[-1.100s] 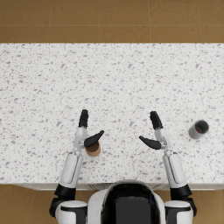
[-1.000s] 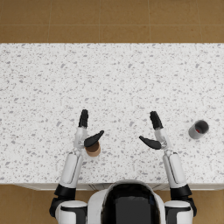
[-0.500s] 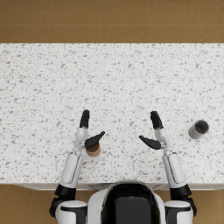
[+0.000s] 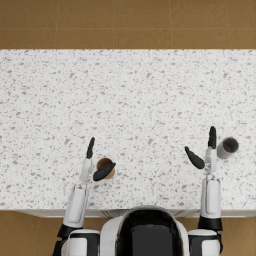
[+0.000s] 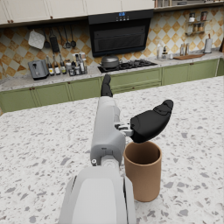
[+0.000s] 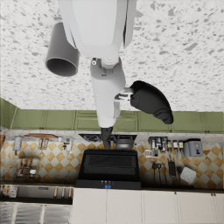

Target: Pick up two cups and pour the berry on the right into the cup on the left

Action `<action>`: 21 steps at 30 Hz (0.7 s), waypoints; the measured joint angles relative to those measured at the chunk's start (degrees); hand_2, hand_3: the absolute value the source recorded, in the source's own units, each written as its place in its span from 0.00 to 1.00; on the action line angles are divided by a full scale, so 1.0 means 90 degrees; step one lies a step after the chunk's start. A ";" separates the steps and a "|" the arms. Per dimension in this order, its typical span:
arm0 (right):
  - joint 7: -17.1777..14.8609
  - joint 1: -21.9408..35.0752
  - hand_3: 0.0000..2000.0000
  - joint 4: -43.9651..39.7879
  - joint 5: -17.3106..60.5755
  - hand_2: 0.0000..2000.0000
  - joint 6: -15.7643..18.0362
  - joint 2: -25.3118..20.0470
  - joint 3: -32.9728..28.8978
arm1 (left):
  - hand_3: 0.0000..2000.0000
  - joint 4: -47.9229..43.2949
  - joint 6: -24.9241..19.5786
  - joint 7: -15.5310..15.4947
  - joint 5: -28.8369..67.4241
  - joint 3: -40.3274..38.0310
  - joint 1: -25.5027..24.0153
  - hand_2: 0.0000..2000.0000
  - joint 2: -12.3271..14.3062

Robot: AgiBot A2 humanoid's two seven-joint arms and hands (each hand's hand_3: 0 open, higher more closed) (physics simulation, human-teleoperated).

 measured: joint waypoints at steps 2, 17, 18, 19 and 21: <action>0.0001 -0.0065 0.00 -0.0054 0.0090 0.00 -0.0001 -0.0041 -0.0357 | 0.00 -0.0112 -0.0001 -0.0001 0.0091 -0.0058 -0.0292 0.00 -0.0071; 0.0002 -0.0346 0.00 -0.0521 0.0924 0.00 -0.0002 -0.0280 -0.1528 | 0.00 -0.0171 -0.0002 -0.0002 0.0186 0.0058 -0.1290 0.00 -0.0242; 0.0002 -0.0352 0.00 -0.0639 0.1028 0.00 -0.0002 -0.0291 -0.1586 | 0.00 -0.0120 -0.0002 -0.0002 0.0186 0.0075 -0.1294 0.00 -0.0229; 0.0002 -0.0360 0.00 -0.0764 0.1102 0.00 -0.0002 -0.0303 -0.1649 | 0.00 -0.0085 -0.0002 -0.0002 0.0186 0.0095 -0.1303 0.00 -0.0219; 0.0002 -0.0350 0.00 -0.1108 0.1193 0.00 -0.0002 -0.0315 -0.1777 | 0.00 -0.0026 -0.0002 -0.0002 0.0187 0.0128 -0.1323 0.00 -0.0199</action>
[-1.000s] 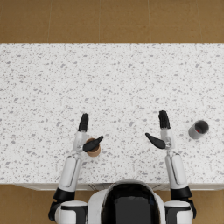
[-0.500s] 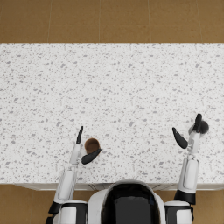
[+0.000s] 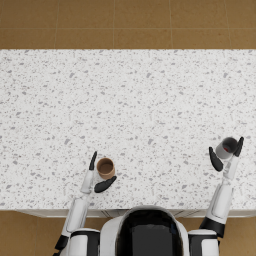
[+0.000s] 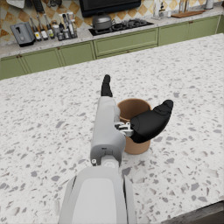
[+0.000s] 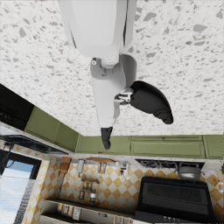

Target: Pick up two cups and pour the berry on the right into the cup on the left

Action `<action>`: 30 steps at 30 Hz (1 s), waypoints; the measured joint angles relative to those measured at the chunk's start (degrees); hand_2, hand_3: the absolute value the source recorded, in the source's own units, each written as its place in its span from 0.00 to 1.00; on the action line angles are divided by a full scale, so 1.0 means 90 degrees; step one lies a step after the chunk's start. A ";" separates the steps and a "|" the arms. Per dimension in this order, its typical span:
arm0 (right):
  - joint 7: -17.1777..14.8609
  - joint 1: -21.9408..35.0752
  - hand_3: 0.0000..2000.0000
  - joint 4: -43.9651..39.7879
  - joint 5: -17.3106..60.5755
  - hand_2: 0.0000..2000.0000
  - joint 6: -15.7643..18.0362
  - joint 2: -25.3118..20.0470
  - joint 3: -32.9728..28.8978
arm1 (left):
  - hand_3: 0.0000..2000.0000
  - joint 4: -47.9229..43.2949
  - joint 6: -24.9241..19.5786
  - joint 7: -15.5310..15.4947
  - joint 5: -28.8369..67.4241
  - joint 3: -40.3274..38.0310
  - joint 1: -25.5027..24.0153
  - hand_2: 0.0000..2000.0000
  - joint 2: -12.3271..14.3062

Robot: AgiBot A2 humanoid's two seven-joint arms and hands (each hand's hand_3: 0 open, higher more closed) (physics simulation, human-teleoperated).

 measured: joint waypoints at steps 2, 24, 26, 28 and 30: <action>0.0000 0.0009 0.00 -0.0417 0.0046 0.00 0.0000 -0.0010 -0.0078 | 0.00 0.0040 0.0000 0.0000 0.0000 -0.0012 -0.0034 0.00 0.0014; 0.0000 0.0586 0.00 -0.2037 0.0094 0.00 0.0000 0.0038 -0.0306 | 0.00 0.1214 0.0000 0.0000 -0.0002 0.0144 0.0369 0.00 0.0476; 0.0000 0.0688 0.00 -0.2301 0.0094 0.00 0.0000 0.0052 -0.0206 | 0.00 0.1258 0.0000 0.0000 -0.0002 0.0134 0.0379 0.00 0.0507; 0.0000 0.0788 0.00 -0.2538 0.0094 0.00 0.0000 0.0061 -0.0103 | 0.00 0.1287 0.0000 0.0000 -0.0002 0.0118 0.0390 0.00 0.0537; 0.0000 0.0898 0.00 -0.2783 0.0094 0.00 0.0000 0.0071 -0.0015 | 0.00 0.1321 -0.0031 -0.0003 -0.0003 0.0093 0.0409 0.00 0.0571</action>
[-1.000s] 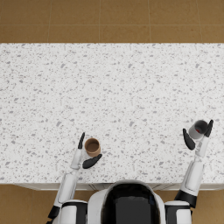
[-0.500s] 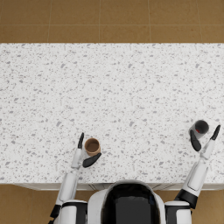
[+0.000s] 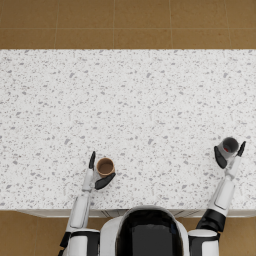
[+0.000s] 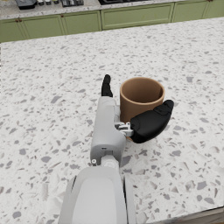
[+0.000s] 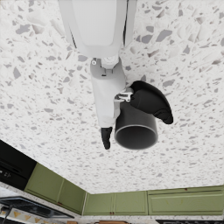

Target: Pick up two cups and pour the berry on the right into the cup on the left

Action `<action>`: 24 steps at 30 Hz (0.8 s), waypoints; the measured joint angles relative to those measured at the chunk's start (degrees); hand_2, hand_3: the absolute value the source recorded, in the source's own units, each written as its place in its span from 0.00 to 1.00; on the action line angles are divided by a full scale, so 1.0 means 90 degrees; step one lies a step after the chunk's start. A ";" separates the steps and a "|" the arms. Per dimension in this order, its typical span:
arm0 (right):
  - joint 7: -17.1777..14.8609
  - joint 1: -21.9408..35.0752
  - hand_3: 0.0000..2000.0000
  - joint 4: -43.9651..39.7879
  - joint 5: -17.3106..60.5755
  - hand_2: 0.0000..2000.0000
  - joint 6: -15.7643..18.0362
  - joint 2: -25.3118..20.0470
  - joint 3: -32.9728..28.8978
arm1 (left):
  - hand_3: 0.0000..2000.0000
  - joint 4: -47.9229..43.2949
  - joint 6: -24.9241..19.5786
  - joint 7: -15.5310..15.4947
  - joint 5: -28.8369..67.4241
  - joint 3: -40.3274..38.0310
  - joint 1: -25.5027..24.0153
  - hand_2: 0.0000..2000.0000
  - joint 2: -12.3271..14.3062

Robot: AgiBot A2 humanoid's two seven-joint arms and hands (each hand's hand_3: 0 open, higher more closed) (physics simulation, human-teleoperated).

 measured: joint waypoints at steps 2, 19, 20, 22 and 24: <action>0.0000 0.0120 0.00 -0.0276 0.0001 0.00 -0.0007 0.0014 0.0068 | 0.00 0.0004 -0.0010 0.0002 0.0000 -0.0010 0.0011 0.00 0.0031; 0.0036 0.0821 0.64 -0.1293 0.0019 1.00 0.0329 0.0229 0.0283 | 0.64 0.0580 -0.0339 -0.0005 0.0001 0.0275 0.0397 1.00 0.0362; 0.0044 0.0789 0.64 -0.1263 0.0016 1.00 0.0428 0.0233 0.0301 | 0.64 0.0549 -0.0325 -0.0011 0.0001 0.0269 0.0384 1.00 0.0371; 0.0031 0.0672 0.64 -0.1074 0.0011 1.00 0.0640 0.0206 0.0362 | 0.64 0.0390 -0.0362 -0.0009 0.0001 0.0244 0.0364 1.00 0.0389; 0.0031 0.0435 0.64 -0.0609 0.0007 1.00 0.0783 0.0128 0.0451 | 0.64 0.0181 -0.0289 -0.0018 0.0001 0.0245 0.0371 1.00 0.0418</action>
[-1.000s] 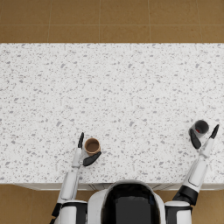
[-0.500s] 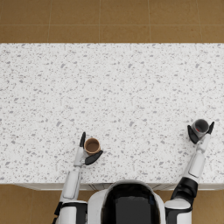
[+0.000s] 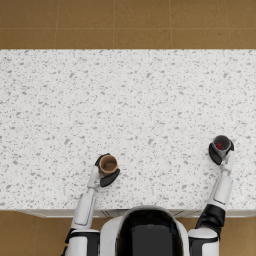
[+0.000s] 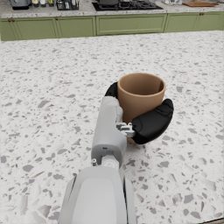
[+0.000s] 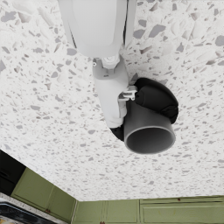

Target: Pick up two cups and pour the berry on the right into the cup on the left

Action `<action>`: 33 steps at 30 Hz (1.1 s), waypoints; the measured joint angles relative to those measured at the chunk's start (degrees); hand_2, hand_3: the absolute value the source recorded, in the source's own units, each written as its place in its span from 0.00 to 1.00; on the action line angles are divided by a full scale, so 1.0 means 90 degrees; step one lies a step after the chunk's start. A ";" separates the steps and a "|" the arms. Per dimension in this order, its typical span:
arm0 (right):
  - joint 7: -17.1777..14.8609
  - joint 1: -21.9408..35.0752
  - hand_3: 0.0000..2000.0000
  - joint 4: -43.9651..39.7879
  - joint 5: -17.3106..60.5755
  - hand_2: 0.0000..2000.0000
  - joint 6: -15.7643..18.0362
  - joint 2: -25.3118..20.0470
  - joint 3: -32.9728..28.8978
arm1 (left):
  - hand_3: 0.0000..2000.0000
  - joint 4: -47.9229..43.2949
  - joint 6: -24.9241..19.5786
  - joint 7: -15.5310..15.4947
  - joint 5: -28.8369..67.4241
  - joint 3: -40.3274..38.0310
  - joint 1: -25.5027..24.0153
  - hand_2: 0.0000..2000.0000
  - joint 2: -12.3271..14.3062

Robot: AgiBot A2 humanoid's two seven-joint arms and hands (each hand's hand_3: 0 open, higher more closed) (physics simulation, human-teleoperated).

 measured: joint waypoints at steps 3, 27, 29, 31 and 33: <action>0.0000 -0.0388 0.64 0.1070 -0.0002 1.00 -0.0074 -0.0131 0.0230 | 0.64 -0.0286 0.0048 0.0000 0.0000 0.0094 0.0127 1.00 0.0095; 0.0015 0.0245 0.64 0.4748 0.3856 1.00 -0.0169 -0.0668 0.2954 | 0.64 0.0561 0.0070 0.0002 0.2296 0.1151 0.2105 1.00 0.1381; 0.0017 0.0329 0.64 0.4810 0.4265 1.00 -0.0164 -0.0725 0.3087 | 0.64 0.0631 0.0069 0.0003 0.2305 0.1197 0.2128 1.00 0.1406; 0.0018 0.0399 0.64 0.4877 0.4674 1.00 -0.0162 -0.0779 0.3208 | 0.64 0.0710 0.0067 0.0005 0.2309 0.1225 0.2170 1.00 0.1442; 0.0020 0.0457 0.64 0.4938 0.5083 1.00 -0.0156 -0.0830 0.3328 | 0.64 0.0765 0.0061 0.0007 0.2312 0.1251 0.2210 1.00 0.1475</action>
